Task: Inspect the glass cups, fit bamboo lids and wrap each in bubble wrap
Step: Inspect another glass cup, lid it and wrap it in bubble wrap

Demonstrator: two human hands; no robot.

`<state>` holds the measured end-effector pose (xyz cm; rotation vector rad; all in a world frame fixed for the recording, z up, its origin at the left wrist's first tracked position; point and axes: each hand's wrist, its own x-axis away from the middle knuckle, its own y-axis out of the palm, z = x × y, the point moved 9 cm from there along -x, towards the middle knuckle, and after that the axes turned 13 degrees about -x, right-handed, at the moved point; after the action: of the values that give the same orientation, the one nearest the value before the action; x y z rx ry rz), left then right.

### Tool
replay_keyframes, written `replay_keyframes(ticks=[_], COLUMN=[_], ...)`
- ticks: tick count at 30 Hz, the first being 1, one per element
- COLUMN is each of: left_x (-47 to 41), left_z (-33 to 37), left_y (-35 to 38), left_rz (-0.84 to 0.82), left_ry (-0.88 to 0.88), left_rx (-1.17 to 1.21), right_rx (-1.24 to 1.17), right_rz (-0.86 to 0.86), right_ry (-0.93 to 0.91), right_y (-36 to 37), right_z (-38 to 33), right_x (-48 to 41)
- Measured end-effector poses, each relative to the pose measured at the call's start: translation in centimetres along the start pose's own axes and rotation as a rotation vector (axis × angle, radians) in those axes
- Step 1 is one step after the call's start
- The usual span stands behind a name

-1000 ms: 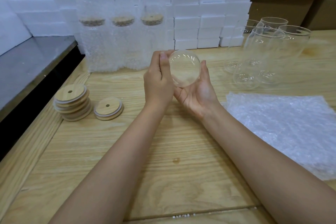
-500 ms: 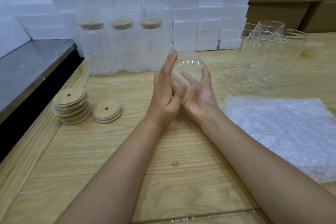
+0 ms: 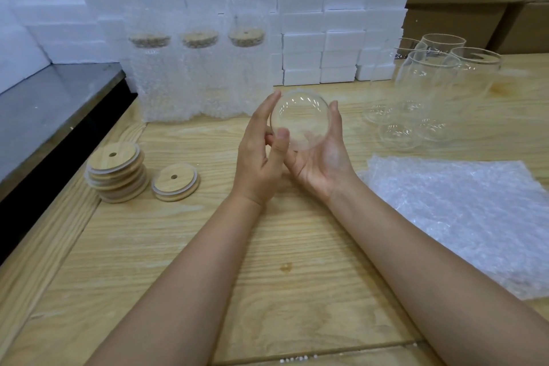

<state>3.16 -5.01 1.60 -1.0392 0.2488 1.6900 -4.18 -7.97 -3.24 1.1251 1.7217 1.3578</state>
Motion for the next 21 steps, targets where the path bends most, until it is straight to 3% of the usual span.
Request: replay_keyframes(ticks=[4, 9, 12, 16, 21], left_x=[0.0, 0.6, 1.1, 1.6, 1.3], left_z=[-1.2, -4.9, -5.9, -5.7, -4.7], left_y=[0.0, 2.3, 3.8, 4.3, 4.4], left_rz=[0.017, -0.125, -0.234, -0.277, -0.325], left_ry=[-0.082, -0.589, -0.77, -0.836, -0.756], left_rx=[0.117, 0.491, 0.72, 0.847, 0.843], right_rx=[0.092, 0.263, 0.312, 0.386, 0.428], right_rz=[0.066, 0.122, 0.126, 0.054, 0.101], right_ry=[-0.048, -0.151, -0.152, -0.215, -0.235], right_y=[-0.5, -0.8, -1.0, -0.9, -1.1], right_z=[-0.3, -1.0, -0.9, -0.8, -1.1], right_x=[0.2, -0.1, -0.3, -0.5, -0.4])
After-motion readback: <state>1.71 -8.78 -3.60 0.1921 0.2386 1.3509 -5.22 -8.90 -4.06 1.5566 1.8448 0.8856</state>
